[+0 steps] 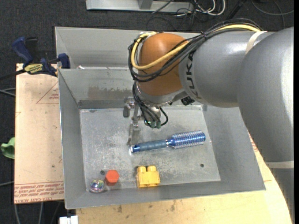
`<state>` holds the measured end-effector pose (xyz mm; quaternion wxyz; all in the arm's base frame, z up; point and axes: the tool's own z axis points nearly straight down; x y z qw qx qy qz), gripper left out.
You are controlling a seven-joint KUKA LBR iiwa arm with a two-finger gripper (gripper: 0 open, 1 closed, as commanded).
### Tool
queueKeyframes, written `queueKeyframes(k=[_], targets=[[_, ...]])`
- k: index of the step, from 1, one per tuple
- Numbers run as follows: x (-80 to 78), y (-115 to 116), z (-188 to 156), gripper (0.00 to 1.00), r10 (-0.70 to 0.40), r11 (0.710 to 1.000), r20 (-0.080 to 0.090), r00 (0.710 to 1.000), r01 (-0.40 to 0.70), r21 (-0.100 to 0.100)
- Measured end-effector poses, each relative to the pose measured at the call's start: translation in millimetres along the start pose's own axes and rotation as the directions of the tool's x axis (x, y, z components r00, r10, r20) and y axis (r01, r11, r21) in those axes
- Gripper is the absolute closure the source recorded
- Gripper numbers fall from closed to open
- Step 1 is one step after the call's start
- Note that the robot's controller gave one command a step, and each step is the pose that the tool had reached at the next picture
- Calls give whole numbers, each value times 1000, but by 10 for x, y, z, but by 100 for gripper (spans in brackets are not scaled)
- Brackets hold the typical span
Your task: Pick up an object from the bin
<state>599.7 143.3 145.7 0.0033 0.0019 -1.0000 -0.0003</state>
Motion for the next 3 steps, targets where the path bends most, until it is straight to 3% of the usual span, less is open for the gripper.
queueKeyframes(k=[1,2,3], targets=[[311,-905,795,0,-99,995,0,995,99,3],[624,-931,455,0,13,1000,7,1000,-13,-1],[572,-926,275,0,21,1000,11,1000,-21,-1]])
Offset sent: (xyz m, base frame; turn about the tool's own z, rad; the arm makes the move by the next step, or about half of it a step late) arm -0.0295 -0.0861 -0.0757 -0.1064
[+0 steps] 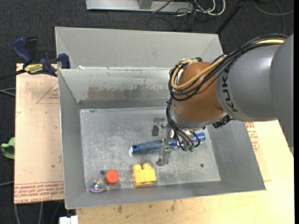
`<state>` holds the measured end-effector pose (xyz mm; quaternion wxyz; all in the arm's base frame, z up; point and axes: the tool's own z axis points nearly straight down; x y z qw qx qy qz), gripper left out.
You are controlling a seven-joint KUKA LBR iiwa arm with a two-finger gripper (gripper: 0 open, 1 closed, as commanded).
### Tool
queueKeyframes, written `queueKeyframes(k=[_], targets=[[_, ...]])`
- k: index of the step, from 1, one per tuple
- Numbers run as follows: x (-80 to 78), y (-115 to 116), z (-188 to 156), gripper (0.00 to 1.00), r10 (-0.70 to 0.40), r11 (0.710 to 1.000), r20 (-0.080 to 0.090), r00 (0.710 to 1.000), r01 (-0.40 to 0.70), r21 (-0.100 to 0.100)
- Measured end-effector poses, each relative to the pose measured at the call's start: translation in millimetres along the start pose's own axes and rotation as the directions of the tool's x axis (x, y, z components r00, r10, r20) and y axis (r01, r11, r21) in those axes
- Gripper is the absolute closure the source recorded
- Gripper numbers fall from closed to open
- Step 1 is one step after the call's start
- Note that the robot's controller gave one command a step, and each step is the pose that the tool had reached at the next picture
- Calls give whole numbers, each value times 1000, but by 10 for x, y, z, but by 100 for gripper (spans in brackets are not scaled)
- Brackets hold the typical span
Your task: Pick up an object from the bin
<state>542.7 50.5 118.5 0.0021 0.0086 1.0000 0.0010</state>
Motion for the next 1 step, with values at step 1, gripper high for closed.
queueKeyframes(k=[1], targets=[[75,9,516,0,28,1000,-8,1000,-28,1]])
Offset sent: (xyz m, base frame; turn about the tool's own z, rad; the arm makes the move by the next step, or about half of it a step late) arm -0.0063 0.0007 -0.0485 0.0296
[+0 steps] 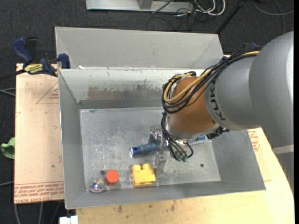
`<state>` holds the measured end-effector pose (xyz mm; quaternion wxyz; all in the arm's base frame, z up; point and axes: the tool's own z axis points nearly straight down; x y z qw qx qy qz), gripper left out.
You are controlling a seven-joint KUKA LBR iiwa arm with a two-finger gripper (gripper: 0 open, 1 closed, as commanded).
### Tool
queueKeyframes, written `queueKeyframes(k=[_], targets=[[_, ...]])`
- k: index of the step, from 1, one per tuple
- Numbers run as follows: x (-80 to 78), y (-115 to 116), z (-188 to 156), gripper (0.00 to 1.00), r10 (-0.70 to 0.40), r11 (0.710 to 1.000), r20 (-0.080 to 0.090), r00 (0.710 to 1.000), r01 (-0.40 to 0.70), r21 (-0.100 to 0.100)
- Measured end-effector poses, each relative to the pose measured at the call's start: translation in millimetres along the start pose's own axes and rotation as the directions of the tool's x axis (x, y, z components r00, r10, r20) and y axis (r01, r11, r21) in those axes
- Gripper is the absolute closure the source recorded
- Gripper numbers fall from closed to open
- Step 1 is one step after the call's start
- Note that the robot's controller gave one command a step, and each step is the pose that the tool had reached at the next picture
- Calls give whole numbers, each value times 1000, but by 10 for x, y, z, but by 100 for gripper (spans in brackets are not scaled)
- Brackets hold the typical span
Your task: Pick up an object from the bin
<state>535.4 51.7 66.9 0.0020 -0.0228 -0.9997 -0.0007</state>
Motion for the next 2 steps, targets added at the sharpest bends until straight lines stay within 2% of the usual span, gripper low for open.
queueKeyframes(k=[1,2], targets=[[143,-22,-29,0,76,997,4,997,-76,-1],[138,-24,-34,100,79,997,6,997,-79,-1]])
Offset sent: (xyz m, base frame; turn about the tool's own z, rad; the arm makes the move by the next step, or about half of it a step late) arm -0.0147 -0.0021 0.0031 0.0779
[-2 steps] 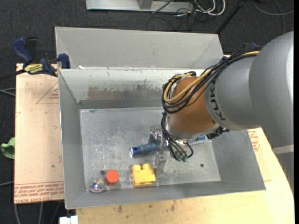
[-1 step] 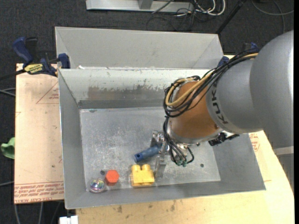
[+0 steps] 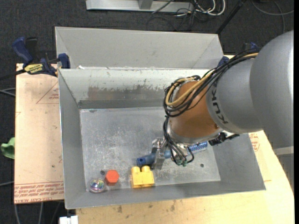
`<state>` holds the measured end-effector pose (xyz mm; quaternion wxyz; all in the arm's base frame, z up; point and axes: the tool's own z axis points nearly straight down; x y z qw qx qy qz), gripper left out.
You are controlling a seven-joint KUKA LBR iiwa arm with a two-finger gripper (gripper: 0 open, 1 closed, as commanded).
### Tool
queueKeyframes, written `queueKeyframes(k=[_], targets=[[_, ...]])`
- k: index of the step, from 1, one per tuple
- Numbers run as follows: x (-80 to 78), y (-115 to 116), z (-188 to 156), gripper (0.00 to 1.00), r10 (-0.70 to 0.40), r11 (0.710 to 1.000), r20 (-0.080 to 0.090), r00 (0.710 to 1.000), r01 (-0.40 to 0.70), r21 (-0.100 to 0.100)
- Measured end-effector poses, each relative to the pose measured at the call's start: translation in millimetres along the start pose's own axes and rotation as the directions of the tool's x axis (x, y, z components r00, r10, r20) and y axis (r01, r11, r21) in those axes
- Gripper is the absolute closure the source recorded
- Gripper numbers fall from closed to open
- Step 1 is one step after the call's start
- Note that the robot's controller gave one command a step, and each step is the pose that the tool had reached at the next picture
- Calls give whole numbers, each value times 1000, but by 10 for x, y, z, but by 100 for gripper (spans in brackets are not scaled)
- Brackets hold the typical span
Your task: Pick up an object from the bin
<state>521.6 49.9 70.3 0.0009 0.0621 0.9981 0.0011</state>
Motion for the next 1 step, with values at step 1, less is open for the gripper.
queueKeyframes(k=[1], targets=[[-23,9,-1219,100,-2,1000,8,1000,2,-1]])
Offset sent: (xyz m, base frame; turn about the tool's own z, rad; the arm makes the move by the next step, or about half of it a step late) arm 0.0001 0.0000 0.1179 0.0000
